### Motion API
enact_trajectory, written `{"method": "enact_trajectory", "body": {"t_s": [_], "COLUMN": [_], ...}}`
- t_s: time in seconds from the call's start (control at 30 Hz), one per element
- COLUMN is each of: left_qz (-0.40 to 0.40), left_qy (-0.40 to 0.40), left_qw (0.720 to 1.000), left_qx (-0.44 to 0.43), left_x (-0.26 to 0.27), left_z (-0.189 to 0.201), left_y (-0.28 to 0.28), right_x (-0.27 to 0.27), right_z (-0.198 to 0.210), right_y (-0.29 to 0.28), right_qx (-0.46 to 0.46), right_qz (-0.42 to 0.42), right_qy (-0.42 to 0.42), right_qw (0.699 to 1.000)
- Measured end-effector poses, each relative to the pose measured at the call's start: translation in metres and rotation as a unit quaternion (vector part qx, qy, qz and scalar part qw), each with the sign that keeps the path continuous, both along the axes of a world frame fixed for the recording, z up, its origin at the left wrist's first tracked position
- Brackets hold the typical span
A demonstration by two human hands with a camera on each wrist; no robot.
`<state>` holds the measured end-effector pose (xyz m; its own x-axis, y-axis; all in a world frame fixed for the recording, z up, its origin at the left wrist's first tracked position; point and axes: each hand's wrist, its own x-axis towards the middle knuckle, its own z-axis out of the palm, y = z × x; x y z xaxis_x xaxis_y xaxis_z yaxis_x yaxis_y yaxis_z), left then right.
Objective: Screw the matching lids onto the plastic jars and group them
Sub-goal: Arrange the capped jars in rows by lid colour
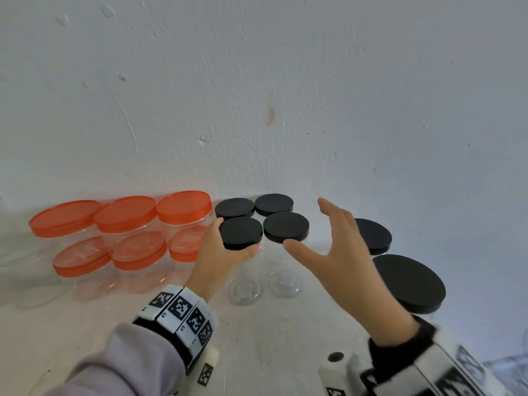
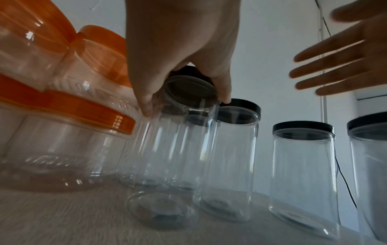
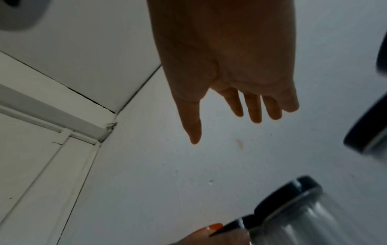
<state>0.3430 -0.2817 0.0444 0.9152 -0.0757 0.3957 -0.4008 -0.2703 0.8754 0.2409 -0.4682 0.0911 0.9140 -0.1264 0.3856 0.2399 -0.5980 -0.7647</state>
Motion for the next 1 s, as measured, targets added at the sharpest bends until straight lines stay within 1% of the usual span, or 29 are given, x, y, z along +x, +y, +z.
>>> {"method": "enact_trajectory", "body": {"t_s": [0.07, 0.13, 0.27, 0.37, 0.43, 0.57, 0.7, 0.8, 0.9, 1.0], "left_qz": [-0.006, -0.01, -0.026, -0.023, -0.015, 0.0, 0.026, 0.052, 0.057, 0.055], "left_qy": [-0.002, -0.003, 0.003, 0.006, 0.015, 0.039, 0.045, 0.061, 0.077, 0.079], "left_qw": [1.0, 1.0, 1.0, 1.0, 1.0, 0.999, 0.999, 0.996, 0.994, 0.994], "left_qx": [0.004, 0.006, 0.007, 0.006, 0.003, 0.009, 0.015, 0.035, 0.044, 0.043], "left_x": [0.001, 0.001, -0.001, -0.002, -0.003, -0.002, -0.003, -0.004, -0.004, -0.005], "left_z": [-0.001, -0.001, 0.001, 0.001, 0.001, 0.0, -0.003, -0.004, -0.004, -0.005], "left_y": [0.001, 0.001, 0.0, 0.0, -0.001, 0.0, 0.0, 0.0, 0.001, 0.001], "right_x": [-0.023, -0.041, -0.063, -0.071, -0.073, -0.071, -0.054, -0.028, 0.012, 0.058], "right_z": [0.003, 0.003, -0.006, -0.017, -0.022, -0.023, -0.015, -0.001, 0.011, 0.021], "right_y": [-0.015, -0.033, -0.07, -0.091, -0.102, -0.123, -0.155, -0.175, -0.184, -0.186], "right_qx": [-0.051, -0.095, -0.117, -0.146, -0.135, -0.083, -0.129, -0.137, -0.132, -0.123], "right_qz": [0.003, -0.017, -0.082, -0.097, -0.095, -0.103, -0.157, -0.185, -0.179, -0.141], "right_qy": [0.01, 0.031, 0.076, 0.139, 0.145, 0.134, 0.105, 0.072, 0.048, 0.04], "right_qw": [0.999, 0.995, 0.987, 0.974, 0.976, 0.982, 0.974, 0.97, 0.974, 0.982]}}
